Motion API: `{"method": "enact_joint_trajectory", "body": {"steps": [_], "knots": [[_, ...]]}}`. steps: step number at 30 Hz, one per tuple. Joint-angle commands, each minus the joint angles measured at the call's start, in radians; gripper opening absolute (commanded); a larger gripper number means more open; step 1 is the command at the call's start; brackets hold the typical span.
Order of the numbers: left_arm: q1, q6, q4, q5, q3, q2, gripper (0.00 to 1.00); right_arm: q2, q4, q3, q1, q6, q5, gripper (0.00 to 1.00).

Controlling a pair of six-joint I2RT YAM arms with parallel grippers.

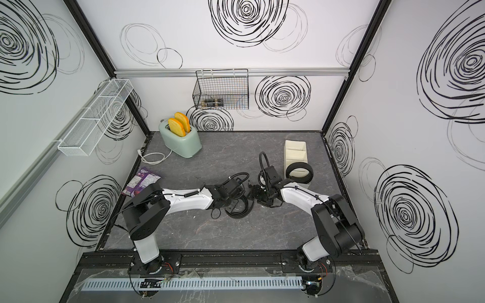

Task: Place the belts into the storage roll
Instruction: Roll the belt at the center of the board.

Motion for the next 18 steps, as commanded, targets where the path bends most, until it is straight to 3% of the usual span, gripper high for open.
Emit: {"method": "enact_joint_trajectory", "body": {"steps": [1,10,18], "knots": [[-0.056,-0.014,-0.156,0.124,-0.070,0.041,0.00,0.034,0.055,-0.008,0.023,0.000,0.012,0.65],[-0.089,-0.006,-0.112,0.164,-0.090,0.022,0.00,0.097,0.096,0.029,0.114,0.009,0.007,0.63],[-0.087,0.016,-0.074,0.203,-0.088,0.020,0.00,0.143,0.013,0.071,0.170,-0.059,0.029,0.58]]}}
